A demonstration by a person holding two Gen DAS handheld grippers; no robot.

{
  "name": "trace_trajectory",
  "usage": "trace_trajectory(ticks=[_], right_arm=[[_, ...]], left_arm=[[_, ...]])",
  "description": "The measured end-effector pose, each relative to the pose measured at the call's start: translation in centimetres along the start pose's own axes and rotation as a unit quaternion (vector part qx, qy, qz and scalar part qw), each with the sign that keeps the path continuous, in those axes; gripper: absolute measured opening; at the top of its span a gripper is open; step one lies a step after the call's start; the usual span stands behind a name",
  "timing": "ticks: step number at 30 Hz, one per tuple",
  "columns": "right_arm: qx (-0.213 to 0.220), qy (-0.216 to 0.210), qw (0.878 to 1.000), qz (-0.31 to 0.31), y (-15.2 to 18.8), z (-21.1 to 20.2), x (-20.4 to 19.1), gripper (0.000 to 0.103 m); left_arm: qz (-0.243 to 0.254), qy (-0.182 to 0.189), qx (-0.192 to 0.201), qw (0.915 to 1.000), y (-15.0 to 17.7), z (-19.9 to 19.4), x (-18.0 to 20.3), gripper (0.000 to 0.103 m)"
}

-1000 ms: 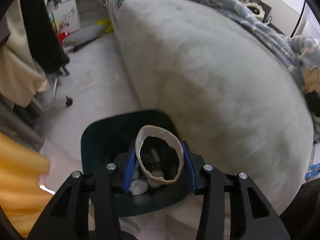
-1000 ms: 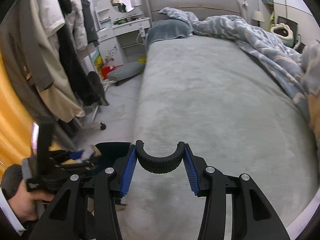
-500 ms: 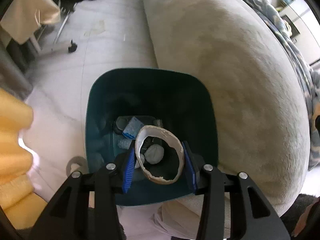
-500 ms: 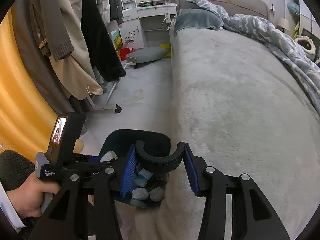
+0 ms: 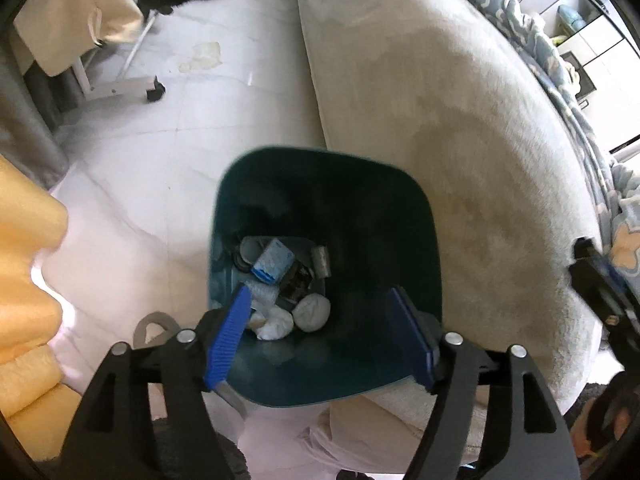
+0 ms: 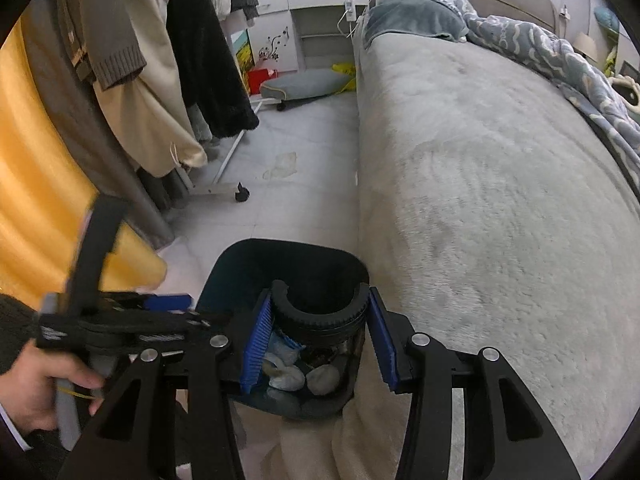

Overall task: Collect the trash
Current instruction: 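Carry both items over the teal bin and open both tools to drop them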

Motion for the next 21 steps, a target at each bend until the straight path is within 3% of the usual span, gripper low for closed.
trace_trajectory(ticks=[9, 12, 18, 21], right_arm=[[-0.065, -0.02, 0.998, -0.007, 1.4, 5.3, -1.1, 0.047], [-0.088, -0.026, 0.996, -0.005, 2.2, 7.2, -1.4, 0.047], [-0.136, -0.031, 0.99, -0.012, 4.0, 11.1, -2.1, 0.049], [-0.157, -0.04, 0.987, -0.014, 4.9, 12.5, -2.8, 0.05]], left_arm=[[0.021, 0.02, 0.105, 0.994, -2.4, -6.6, 0.0, 0.082], [0.031, 0.018, 0.143, 0.989, -3.0, -8.8, 0.2, 0.091], [0.042, 0.037, 0.197, 0.9789, -3.5, -12.0, 0.8, 0.095], [0.086, 0.015, 0.223, 0.9708, -3.2, -13.5, 1.9, 0.097]])
Point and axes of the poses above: each gripper's, at about its wrist camera, not at the fingertips, and z roughly the way its jaws point, x to its right, y to its underside, the point moved 8 cm from there along z, roughly the way its jaws point, and after that the axes turned 9 degrees about -z, right-handed, at the moved point
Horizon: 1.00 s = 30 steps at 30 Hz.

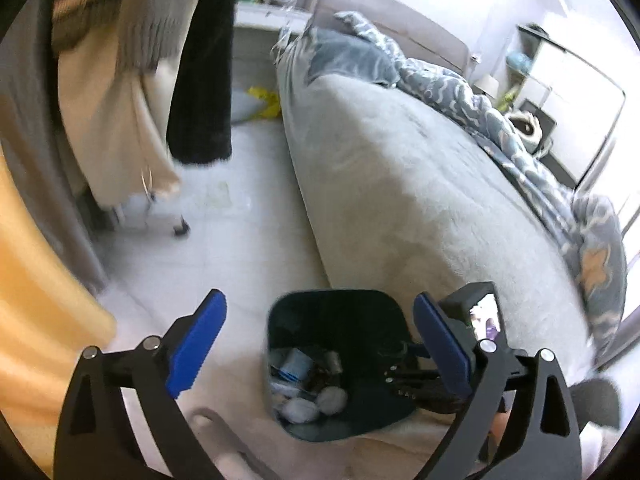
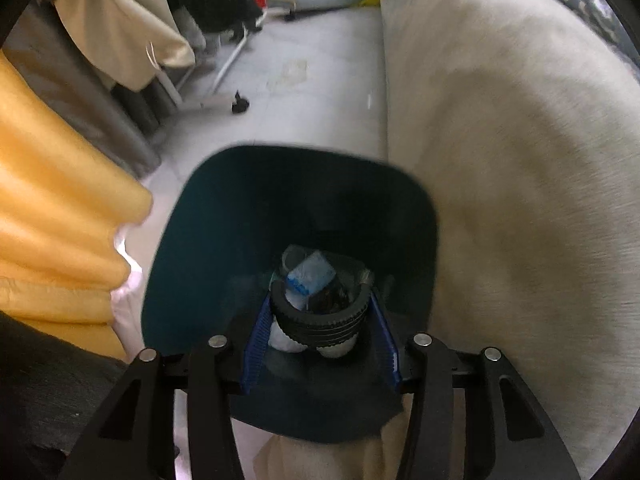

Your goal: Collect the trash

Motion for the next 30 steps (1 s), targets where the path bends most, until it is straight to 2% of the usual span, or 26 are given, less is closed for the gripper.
trace_trajectory(ticks=[4, 6, 8, 9, 10, 13, 18, 21, 24, 28, 30], right_arm=[[-0.019, -0.001, 1.0, -0.015, 0.5, 0.9, -0.9, 0.052], [-0.018, -0.004, 1.0, -0.019, 0.5, 0.7, -1.1, 0.069], [-0.013, -0.006, 1.0, -0.023, 0.5, 0.2, -1.3, 0.075], [-0.011, -0.009, 1.0, -0.024, 0.5, -0.2, -1.4, 0.083], [-0.005, -0.013, 1.0, -0.025, 0.5, -0.6, -1.6, 0.087], [0.028, -0.004, 0.999, -0.029, 0.2, -3.4, -1.8, 0.089], [0.112, 0.033, 0.992, -0.036, -0.6, -11.6, -1.5, 0.097], [0.171, 0.05, 0.984, -0.017, 0.2, -17.5, -0.1, 0.1], [0.221, 0.085, 0.971, -0.006, 2.2, -22.9, 1.1, 0.1], [0.283, 0.141, 0.948, 0.023, 6.5, -29.8, 4.0, 0.1], [0.316, 0.168, 0.932, 0.05, 8.6, -33.1, 5.9, 0.1]], left_arm=[[0.028, -0.002, 0.011, 0.9995, -0.1, -0.9, 1.1, 0.098], [0.034, -0.003, 0.018, 0.9992, -0.3, -1.3, 1.5, 0.098], [0.029, 0.002, 0.028, 0.9992, -0.9, -1.8, 1.9, 0.099], [0.026, 0.003, 0.031, 0.9992, -1.1, -2.0, 1.9, 0.099], [0.024, 0.002, 0.035, 0.9991, -1.4, -2.3, 2.0, 0.099], [0.029, 0.0, 0.047, 0.9984, -1.9, -3.2, 2.7, 0.1], [0.054, -0.013, 0.061, 0.9966, -1.5, -5.1, 4.7, 0.1], [0.077, -0.009, 0.076, 0.9941, -0.7, -6.7, 6.5, 0.1], [0.103, -0.011, 0.092, 0.9904, 0.2, -8.3, 8.5, 0.1], [0.116, -0.011, 0.116, 0.9863, 0.8, -10.2, 10.7, 0.1], [0.112, -0.001, 0.123, 0.9862, 1.0, -10.9, 11.5, 0.1]])
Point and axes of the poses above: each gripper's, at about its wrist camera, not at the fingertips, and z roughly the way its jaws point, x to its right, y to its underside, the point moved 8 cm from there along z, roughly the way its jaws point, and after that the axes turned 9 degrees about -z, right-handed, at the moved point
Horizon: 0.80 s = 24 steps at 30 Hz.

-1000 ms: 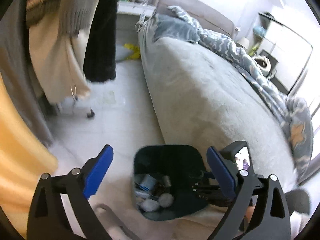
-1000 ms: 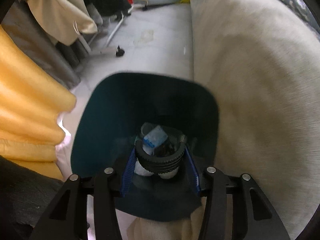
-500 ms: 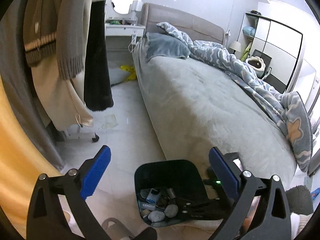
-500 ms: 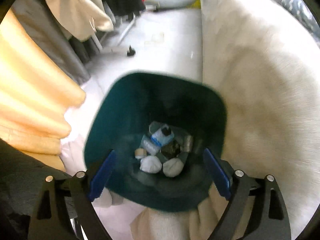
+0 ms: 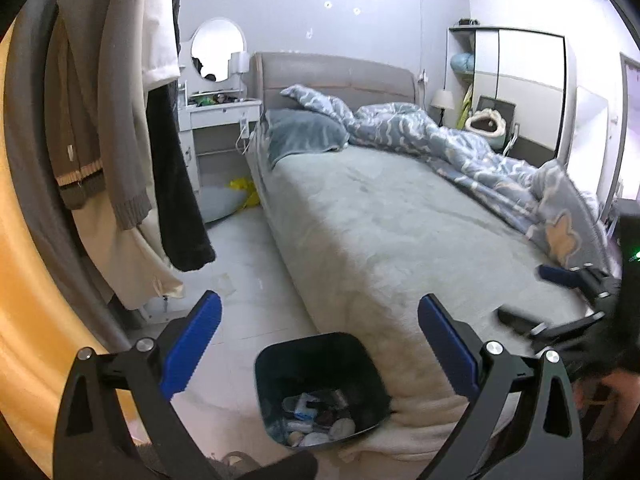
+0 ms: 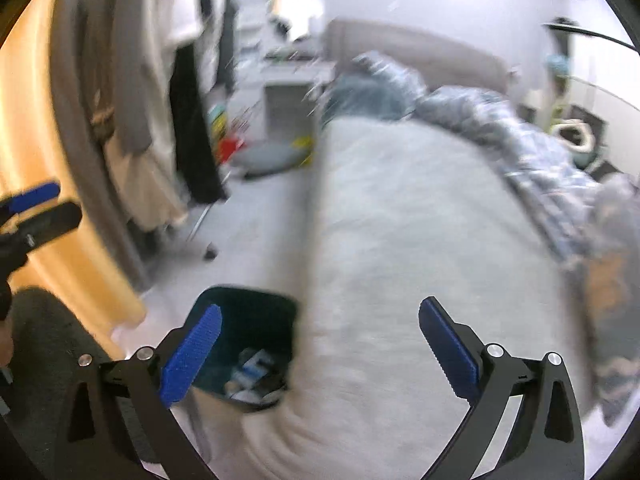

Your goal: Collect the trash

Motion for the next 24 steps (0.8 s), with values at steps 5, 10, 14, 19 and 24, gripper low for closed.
trace_trajectory(ticks=[5, 10, 14, 19, 24], right_arm=[[0.067, 0.08, 0.993, 0.051, -0.1, -6.8, 6.7, 0.1], [0.074, 0.099, 0.99, 0.062, 2.8, -10.8, 10.1, 0.1], [0.053, 0.081, 0.992, 0.081, 5.0, -10.8, 11.0, 0.1], [0.043, 0.037, 0.995, 0.088, 6.0, -10.2, 10.6, 0.1], [0.052, 0.025, 0.994, 0.097, 5.8, -10.4, 10.3, 0.1]], left_arm=[[0.003, 0.003, 0.019, 0.9998, -0.3, -1.5, 1.6, 0.1], [0.035, 0.009, 0.012, 0.9993, 0.4, -2.0, 2.8, 0.1], [0.026, 0.026, -0.007, 0.9993, 1.6, -1.4, 3.2, 0.1], [0.034, 0.008, -0.03, 0.9989, 3.4, 0.2, 3.5, 0.1], [0.03, 0.01, -0.039, 0.9987, 3.9, 0.5, 3.5, 0.1]])
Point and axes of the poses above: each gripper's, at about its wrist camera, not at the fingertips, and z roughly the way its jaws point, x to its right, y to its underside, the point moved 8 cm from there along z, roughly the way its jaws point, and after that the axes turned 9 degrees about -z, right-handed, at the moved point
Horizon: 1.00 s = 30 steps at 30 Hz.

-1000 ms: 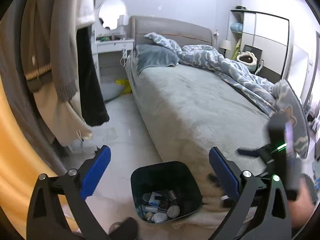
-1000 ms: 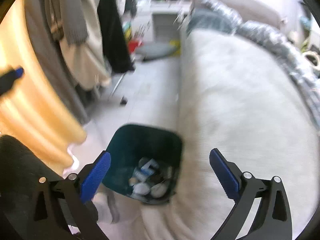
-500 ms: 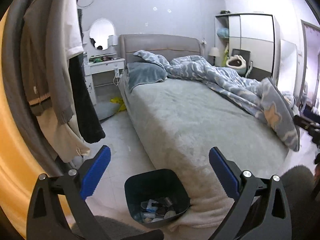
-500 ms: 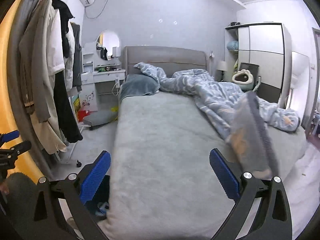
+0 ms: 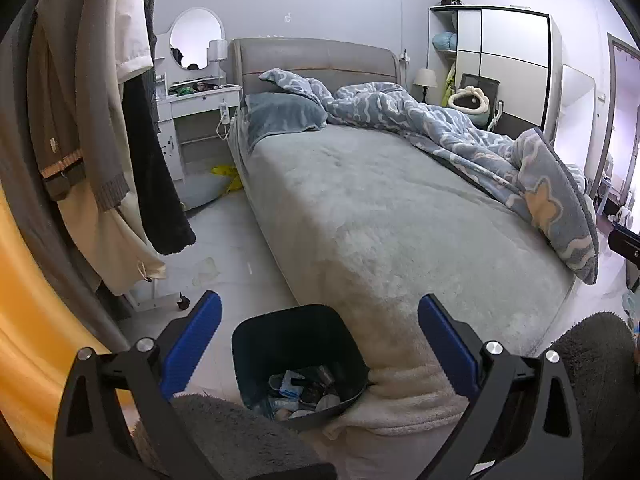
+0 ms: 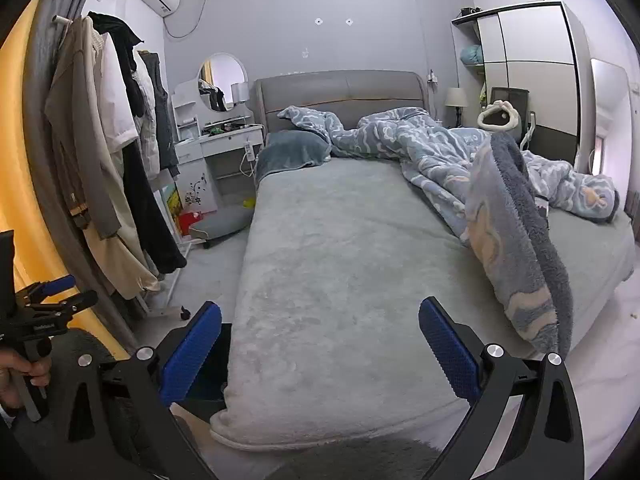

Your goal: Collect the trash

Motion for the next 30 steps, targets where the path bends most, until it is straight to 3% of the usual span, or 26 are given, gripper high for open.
trace_trajectory(ticks=[9, 30], right_arm=[[-0.015, -0.004, 1.0, -0.022, 0.1, 0.7, -1.2, 0.1], [-0.019, -0.002, 1.0, -0.025, 0.2, 0.8, -1.2, 0.1]], left_arm=[[-0.004, -0.003, -0.015, 0.9999, 0.7, 0.4, -0.2, 0.1], [-0.014, 0.006, -0.009, 0.9998, 0.5, 0.1, -0.4, 0.1]])
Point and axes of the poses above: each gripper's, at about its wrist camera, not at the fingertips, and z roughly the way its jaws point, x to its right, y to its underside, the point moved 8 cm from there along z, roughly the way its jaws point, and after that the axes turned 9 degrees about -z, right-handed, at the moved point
